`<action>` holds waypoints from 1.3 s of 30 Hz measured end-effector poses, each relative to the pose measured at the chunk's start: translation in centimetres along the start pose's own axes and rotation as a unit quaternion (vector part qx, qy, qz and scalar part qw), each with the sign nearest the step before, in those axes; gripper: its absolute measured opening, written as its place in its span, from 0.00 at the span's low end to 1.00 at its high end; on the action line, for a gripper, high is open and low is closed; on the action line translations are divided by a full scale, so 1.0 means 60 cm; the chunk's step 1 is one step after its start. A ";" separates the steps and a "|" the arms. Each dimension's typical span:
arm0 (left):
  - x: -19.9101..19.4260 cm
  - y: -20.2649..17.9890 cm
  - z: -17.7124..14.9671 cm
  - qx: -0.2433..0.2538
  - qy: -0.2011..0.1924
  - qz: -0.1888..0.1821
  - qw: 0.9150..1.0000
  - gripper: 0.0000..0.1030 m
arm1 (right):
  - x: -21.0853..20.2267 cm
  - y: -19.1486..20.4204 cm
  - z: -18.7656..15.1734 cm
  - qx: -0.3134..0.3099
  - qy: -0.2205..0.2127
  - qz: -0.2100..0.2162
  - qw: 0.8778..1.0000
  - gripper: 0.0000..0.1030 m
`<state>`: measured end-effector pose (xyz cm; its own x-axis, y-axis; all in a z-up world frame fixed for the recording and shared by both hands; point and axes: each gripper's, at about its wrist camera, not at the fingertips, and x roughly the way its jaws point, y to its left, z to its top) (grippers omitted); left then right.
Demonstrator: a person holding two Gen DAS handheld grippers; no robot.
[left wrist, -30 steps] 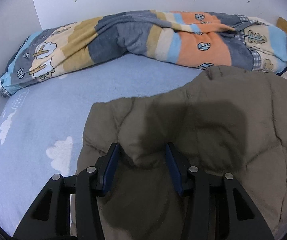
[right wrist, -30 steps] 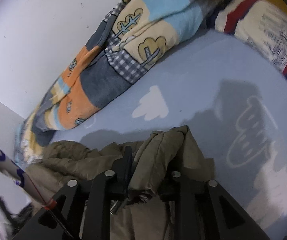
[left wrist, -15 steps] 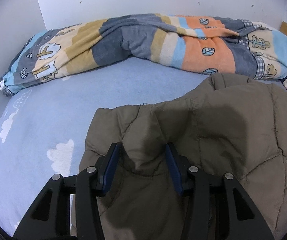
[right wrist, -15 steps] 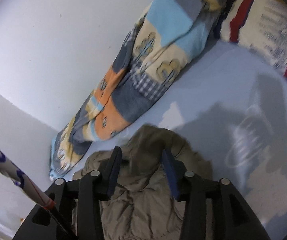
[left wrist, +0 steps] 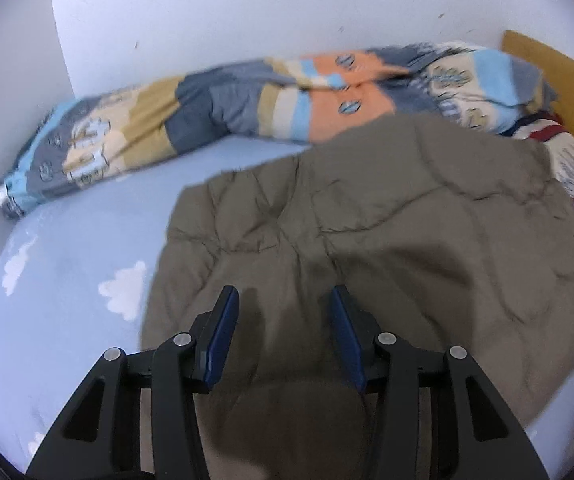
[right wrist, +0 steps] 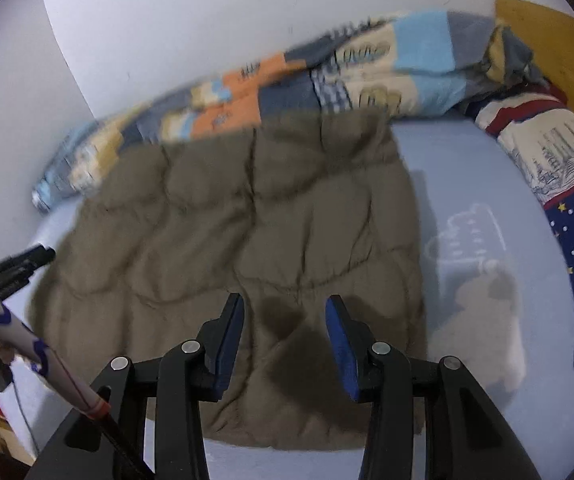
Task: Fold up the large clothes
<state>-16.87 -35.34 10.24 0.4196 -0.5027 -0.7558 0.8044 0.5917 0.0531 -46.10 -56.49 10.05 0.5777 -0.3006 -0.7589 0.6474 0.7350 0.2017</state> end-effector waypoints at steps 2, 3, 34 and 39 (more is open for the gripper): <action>0.041 -0.001 0.012 -0.005 0.036 -0.002 0.999 0.45 | 0.036 -0.011 0.008 0.007 0.020 -0.015 1.000 0.45; 0.057 0.002 0.019 -0.014 0.039 0.004 0.999 0.45 | 0.054 -0.018 0.011 0.019 0.036 -0.011 0.999 0.45; -0.089 0.011 -0.116 -0.084 -0.006 0.021 0.996 0.46 | -0.054 0.138 -0.048 0.048 -0.062 0.022 0.997 0.47; -0.048 0.015 -0.124 -0.088 0.028 0.014 0.996 0.50 | 0.032 0.153 -0.065 0.031 -0.005 -0.001 1.000 0.47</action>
<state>-20.48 -28.67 7.57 0.4127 -0.4506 -0.7916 0.7043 0.7090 -0.0364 -40.98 -47.97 8.02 0.5817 -0.3081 -0.7528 0.6776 0.6955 0.2390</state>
